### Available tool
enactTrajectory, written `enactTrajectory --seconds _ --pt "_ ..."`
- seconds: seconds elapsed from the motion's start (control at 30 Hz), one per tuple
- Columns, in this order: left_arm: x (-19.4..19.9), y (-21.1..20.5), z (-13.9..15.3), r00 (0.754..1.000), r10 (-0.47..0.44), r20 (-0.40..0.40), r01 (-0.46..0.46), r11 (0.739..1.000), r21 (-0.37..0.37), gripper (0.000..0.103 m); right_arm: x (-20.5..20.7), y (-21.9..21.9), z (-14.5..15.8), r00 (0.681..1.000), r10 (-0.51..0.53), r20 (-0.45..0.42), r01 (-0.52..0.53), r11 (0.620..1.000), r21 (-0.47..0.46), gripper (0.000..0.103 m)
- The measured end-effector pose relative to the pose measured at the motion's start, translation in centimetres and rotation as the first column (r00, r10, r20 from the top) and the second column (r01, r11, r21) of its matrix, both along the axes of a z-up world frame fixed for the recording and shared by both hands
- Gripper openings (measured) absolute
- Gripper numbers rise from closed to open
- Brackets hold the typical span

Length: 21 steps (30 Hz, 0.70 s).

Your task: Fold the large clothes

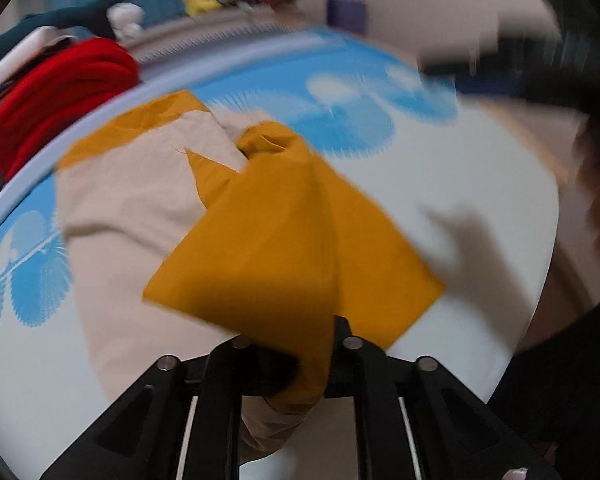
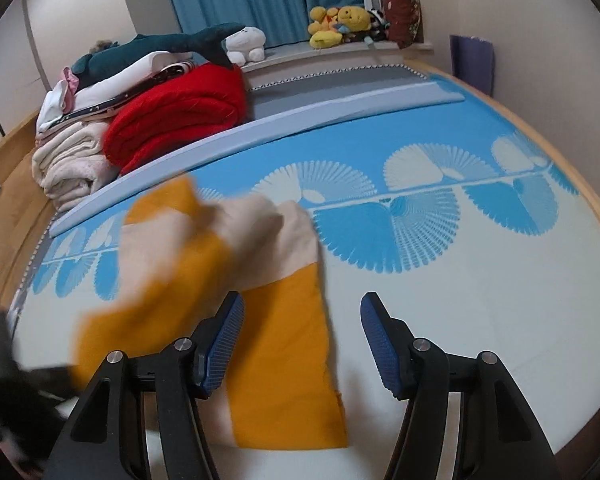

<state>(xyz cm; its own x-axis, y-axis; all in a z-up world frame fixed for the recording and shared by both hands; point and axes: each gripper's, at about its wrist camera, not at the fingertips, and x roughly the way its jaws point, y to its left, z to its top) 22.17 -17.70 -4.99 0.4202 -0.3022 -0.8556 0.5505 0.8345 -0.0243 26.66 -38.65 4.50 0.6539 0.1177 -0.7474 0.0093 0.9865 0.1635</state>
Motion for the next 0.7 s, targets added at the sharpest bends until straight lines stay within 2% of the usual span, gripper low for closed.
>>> enactTrajectory --seconds 0.03,0.1,0.13,0.2,0.27,0.33,0.43,0.5,0.53,0.6,0.7 --pt "0.2 -0.3 -1.0 0.999 -0.013 -0.05 0.013 1.0 0.012 0.02 0.2 0.1 -0.2 1.0 0.012 -0.013 -0.012 1.0 0.013 0.061" --pt "0.4 0.1 -1.1 0.993 -0.014 -0.114 0.011 0.999 -0.03 0.035 -0.7 -0.1 -0.7 0.999 0.033 -0.039 -0.031 0.999 0.043 0.062" --pt "0.3 0.5 -0.7 0.989 -0.025 -0.144 0.014 0.997 -0.082 0.039 -1.1 0.0 -1.1 0.998 0.039 -0.054 -0.036 0.998 0.059 0.062" --pt "0.0 1.8 0.6 0.977 -0.063 -0.204 0.024 0.982 -0.189 0.053 -0.8 0.2 -1.8 0.995 0.048 -0.091 -0.037 0.992 0.117 0.062" --pt "0.0 3.5 2.2 0.962 -0.103 -0.253 0.02 0.951 -0.31 0.055 -0.6 0.5 -2.2 0.992 0.063 -0.108 -0.042 0.982 0.184 0.062" --pt "0.0 5.7 3.8 0.964 -0.089 -0.249 -0.017 0.919 -0.394 0.055 -0.2 1.3 -3.0 0.986 0.09 -0.138 -0.054 0.968 0.244 0.062" --pt "0.8 8.7 4.9 0.973 0.043 -0.226 -0.13 0.914 -0.385 0.055 0.6 3.1 -4.7 0.967 0.15 -0.204 -0.08 0.946 0.314 0.063" --pt "1.4 11.2 4.9 0.964 0.168 -0.205 -0.231 0.911 -0.342 0.055 1.1 4.8 -5.8 0.946 0.2 -0.256 -0.111 0.939 0.326 0.063" --pt "1.7 12.5 4.7 0.95 0.238 -0.202 -0.292 0.907 -0.305 0.055 1.2 5.7 -6.3 0.935 0.224 -0.275 -0.129 0.937 0.324 0.063" --pt "2.0 13.9 4.1 0.926 0.314 -0.211 -0.362 0.896 -0.256 0.053 1.4 7.7 -7.4 0.907 0.261 -0.331 -0.17 0.945 0.28 0.063" --pt "2.2 15.6 3.2 0.89 0.394 -0.23 -0.438 0.878 -0.192 0.053 1.2 10.4 -9.3 0.871 0.268 -0.413 -0.236 0.963 0.128 0.062"
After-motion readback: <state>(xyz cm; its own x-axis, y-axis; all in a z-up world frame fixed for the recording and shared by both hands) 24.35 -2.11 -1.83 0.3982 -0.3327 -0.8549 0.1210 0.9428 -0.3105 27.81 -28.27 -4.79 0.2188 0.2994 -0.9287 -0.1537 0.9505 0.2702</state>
